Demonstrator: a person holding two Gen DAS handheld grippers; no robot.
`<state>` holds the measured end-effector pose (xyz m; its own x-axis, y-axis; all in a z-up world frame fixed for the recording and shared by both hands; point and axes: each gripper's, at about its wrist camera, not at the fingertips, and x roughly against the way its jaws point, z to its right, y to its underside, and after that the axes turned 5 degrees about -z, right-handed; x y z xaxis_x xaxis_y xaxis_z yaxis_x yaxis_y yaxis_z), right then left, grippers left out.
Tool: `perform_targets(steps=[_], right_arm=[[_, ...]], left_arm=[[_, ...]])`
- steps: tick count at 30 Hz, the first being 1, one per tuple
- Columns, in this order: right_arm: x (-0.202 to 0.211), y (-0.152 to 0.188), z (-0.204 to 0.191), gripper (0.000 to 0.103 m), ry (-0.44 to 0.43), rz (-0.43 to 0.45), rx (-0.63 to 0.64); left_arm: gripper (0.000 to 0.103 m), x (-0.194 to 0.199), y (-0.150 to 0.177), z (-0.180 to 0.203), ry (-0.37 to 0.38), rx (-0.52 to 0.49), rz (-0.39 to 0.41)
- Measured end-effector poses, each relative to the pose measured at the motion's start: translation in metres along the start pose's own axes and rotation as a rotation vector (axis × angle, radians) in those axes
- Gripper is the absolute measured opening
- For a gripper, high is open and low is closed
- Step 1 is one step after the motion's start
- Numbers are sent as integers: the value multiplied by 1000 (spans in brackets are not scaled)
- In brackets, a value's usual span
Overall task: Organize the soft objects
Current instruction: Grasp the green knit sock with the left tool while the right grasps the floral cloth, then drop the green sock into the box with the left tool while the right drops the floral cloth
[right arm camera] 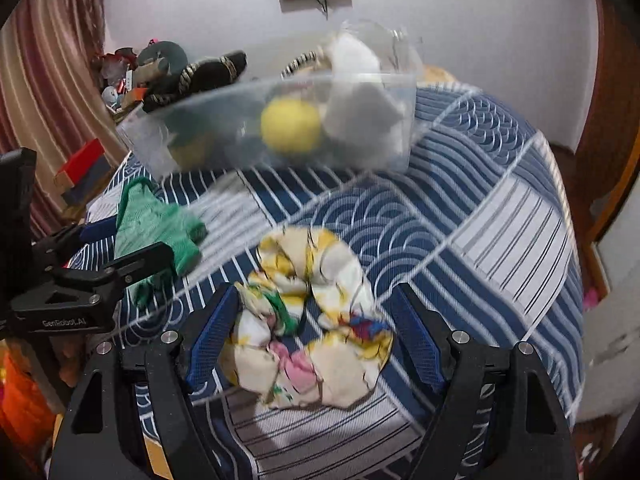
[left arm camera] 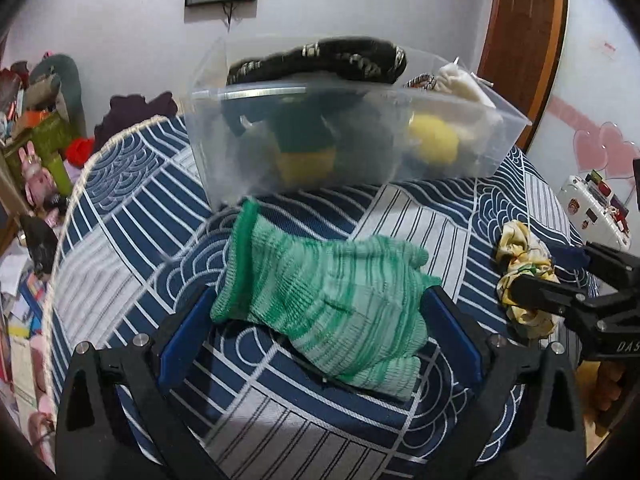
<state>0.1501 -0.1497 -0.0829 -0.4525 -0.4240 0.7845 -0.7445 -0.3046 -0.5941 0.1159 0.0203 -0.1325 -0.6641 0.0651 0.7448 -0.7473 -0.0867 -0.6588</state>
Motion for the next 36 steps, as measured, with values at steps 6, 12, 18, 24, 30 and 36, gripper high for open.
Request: perform_targets(steps=[6, 12, 18, 24, 30, 36], right_arm=[[4, 6, -12, 49, 28, 24, 64], [9, 7, -16, 16, -9, 39, 63], [22, 2, -12, 13, -4, 97, 53], [44, -14, -7, 13, 21, 194, 53], [53, -44, -13, 13, 19, 286, 52], [52, -73, -24, 13, 9, 340, 64]], left_arm=[[84, 8, 12, -3, 30, 9, 38], [34, 15, 16, 7, 88, -49, 42], [24, 36, 12, 15, 66, -92, 121], [24, 67, -10, 7, 53, -79, 222], [24, 87, -37, 0, 50, -59, 310], [24, 83, -67, -10, 42, -13, 347]])
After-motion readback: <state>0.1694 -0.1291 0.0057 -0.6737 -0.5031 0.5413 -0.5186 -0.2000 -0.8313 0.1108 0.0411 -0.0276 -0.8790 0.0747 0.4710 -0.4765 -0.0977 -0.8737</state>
